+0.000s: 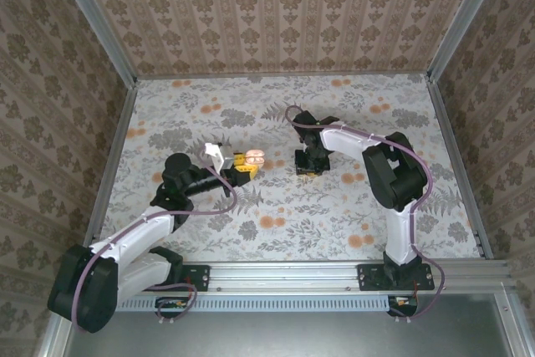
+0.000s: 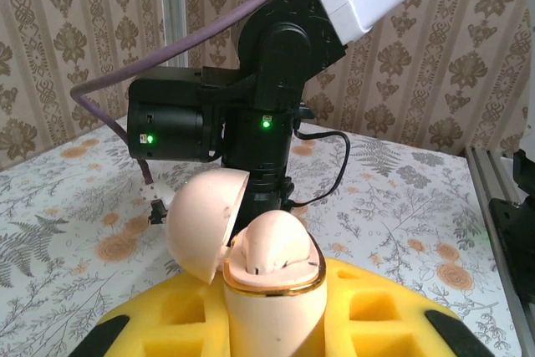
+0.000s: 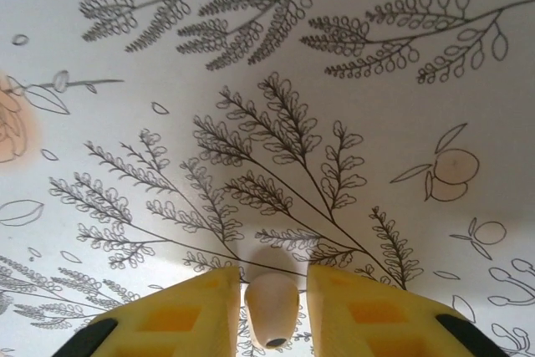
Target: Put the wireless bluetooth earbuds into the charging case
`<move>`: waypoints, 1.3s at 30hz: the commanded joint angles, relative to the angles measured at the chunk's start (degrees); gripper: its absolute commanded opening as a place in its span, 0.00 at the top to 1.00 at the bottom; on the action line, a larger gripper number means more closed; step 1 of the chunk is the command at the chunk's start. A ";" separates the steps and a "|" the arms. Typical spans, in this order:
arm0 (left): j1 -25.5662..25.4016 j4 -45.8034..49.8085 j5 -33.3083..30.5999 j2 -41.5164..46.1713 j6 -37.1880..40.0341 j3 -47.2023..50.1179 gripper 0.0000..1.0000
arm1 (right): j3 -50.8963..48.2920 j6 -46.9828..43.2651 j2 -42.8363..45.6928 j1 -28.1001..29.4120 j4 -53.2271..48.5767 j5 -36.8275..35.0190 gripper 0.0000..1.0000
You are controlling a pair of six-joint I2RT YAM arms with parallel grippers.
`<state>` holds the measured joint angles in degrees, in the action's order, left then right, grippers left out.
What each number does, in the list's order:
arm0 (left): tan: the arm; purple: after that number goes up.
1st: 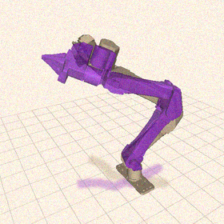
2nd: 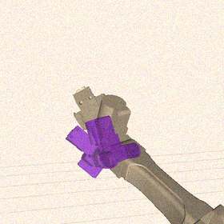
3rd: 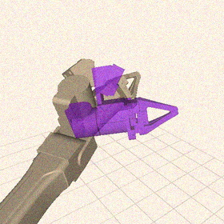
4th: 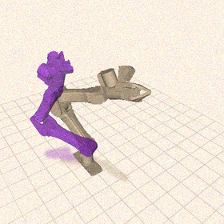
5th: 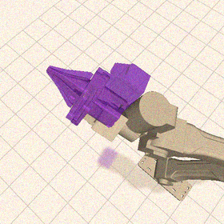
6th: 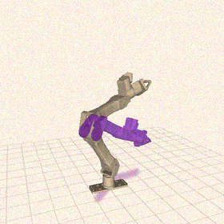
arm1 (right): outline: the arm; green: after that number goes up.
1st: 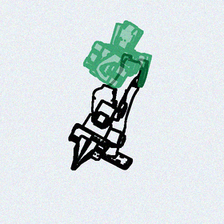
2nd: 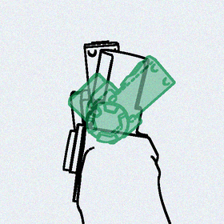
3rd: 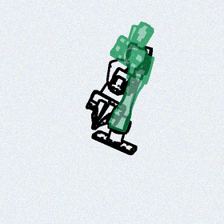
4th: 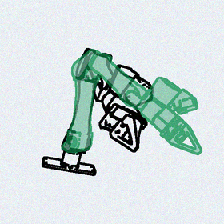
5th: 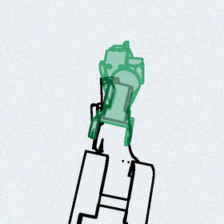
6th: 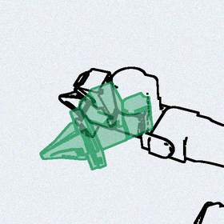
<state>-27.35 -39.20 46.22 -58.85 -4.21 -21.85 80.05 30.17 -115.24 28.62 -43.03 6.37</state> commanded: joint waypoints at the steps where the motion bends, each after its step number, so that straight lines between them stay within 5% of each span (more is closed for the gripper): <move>1: -0.19 0.00 -0.33 1.02 1.63 -1.69 1.00 | -0.29 -0.42 -0.02 0.49 -2.34 -0.65 0.75; 9: -0.16 -0.08 -0.29 1.14 1.48 -1.80 1.00 | -0.90 -0.14 2.68 0.47 -2.42 -0.90 0.86; 17: -1.81 -4.97 -1.08 -1.74 0.44 -4.54 1.00 | -4.43 1.80 17.55 1.36 3.48 -4.05 0.88; 28: -6.17 -17.30 -4.68 -8.31 -1.98 -8.11 1.00 | -12.57 1.43 43.58 10.75 21.74 -17.97 0.89; 39: -8.39 -20.61 -5.97 -11.18 -3.09 -10.38 1.00 | -21.81 1.38 53.56 17.19 40.18 -18.12 0.91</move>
<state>-35.18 -55.99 40.71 -69.45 -5.87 -29.78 59.40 31.73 -62.83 45.01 -9.89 -10.33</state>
